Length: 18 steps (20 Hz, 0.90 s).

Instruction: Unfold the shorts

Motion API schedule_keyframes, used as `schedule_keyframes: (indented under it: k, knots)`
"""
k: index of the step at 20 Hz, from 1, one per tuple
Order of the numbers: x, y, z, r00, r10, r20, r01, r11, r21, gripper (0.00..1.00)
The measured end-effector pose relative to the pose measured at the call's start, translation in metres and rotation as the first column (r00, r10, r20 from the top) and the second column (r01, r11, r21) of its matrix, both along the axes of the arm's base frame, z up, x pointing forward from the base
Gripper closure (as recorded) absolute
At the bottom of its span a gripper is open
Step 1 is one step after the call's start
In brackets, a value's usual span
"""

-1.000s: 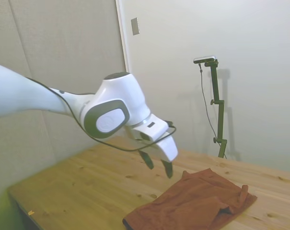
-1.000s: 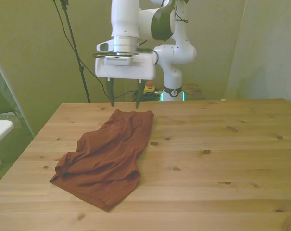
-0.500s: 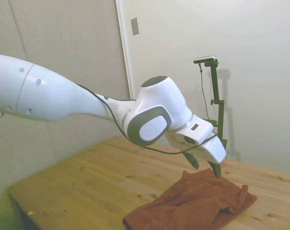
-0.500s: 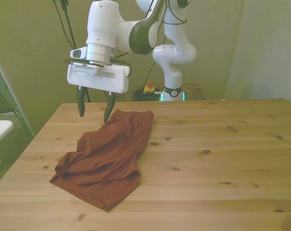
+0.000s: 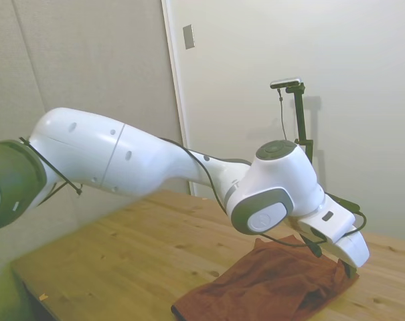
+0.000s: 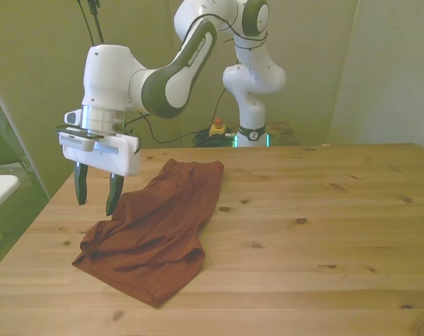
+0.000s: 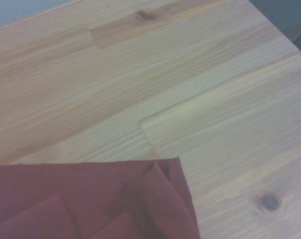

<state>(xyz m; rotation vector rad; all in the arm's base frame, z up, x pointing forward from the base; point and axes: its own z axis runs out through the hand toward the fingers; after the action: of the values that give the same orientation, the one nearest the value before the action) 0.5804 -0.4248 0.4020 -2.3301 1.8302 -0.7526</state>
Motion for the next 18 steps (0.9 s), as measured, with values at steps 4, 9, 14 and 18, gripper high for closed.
schedule_keyframes:
  k: [4, 9, 14, 18]
  knots:
    - [0.013, -0.016, -0.015, 1.0, -0.012, 0.007, 0.012, 1.0, 0.0, 1.0]
    - [0.029, -0.013, -0.029, 1.0, -0.004, 0.006, 0.004, 1.0, 0.013, 1.0]
    - [0.039, -0.01, -0.045, 1.0, -0.004, -0.002, 0.004, 1.0, 0.026, 1.0]
    - [0.041, -0.009, -0.046, 1.0, -0.001, -0.001, 0.001, 1.0, 0.029, 1.0]
